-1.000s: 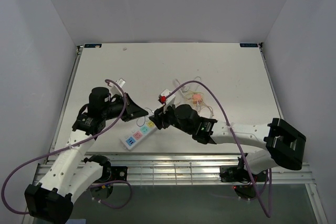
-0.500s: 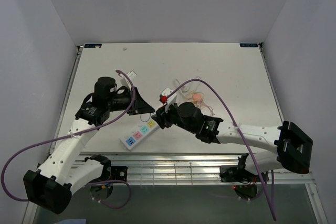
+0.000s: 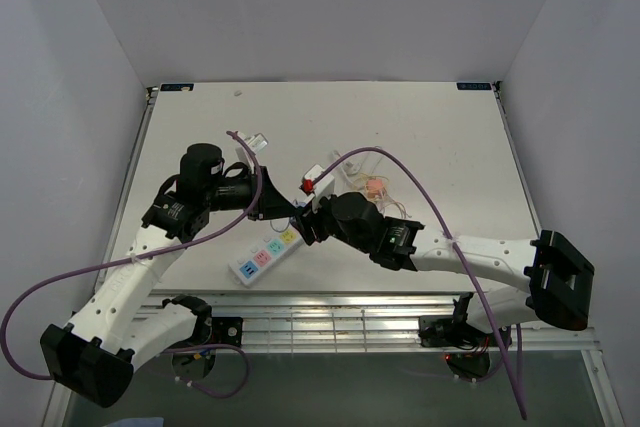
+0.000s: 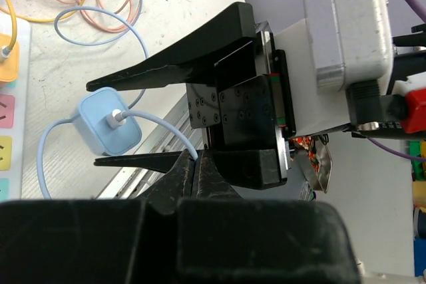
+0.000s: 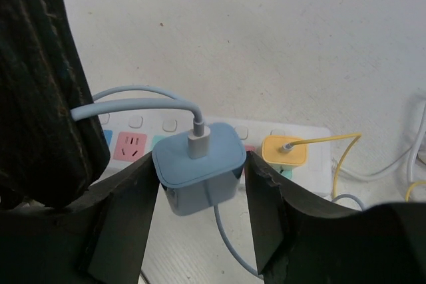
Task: Insert the plug
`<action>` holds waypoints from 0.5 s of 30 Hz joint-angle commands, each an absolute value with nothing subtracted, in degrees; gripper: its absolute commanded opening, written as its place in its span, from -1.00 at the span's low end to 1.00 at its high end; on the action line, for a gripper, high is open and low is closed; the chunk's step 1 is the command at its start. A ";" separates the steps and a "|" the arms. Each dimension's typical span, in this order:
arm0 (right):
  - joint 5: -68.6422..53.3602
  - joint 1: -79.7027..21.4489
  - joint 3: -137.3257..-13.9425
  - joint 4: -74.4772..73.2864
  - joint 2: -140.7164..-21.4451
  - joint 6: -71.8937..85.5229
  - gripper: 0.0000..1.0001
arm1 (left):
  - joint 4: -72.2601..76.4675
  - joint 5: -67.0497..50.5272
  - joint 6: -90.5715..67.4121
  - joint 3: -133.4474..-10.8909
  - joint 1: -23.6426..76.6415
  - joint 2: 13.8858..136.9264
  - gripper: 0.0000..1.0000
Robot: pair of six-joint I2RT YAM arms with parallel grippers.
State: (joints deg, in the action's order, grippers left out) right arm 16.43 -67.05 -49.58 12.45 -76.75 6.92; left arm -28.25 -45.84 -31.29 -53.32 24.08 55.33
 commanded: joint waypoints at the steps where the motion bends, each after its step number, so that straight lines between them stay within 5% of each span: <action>1: 18.02 -67.32 -51.50 12.31 -75.50 6.94 0.20 | -27.77 -50.36 -29.88 -56.07 24.87 54.76 -1.00; 15: 14.85 -67.32 -50.80 17.49 -75.15 4.22 0.27 | -27.16 -53.61 -29.80 -56.43 26.19 54.14 -1.00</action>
State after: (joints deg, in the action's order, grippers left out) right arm 14.74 -67.26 -49.58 12.21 -76.64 5.45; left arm -27.94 -47.48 -30.37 -54.72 24.53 55.33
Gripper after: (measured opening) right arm 0.634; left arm 0.016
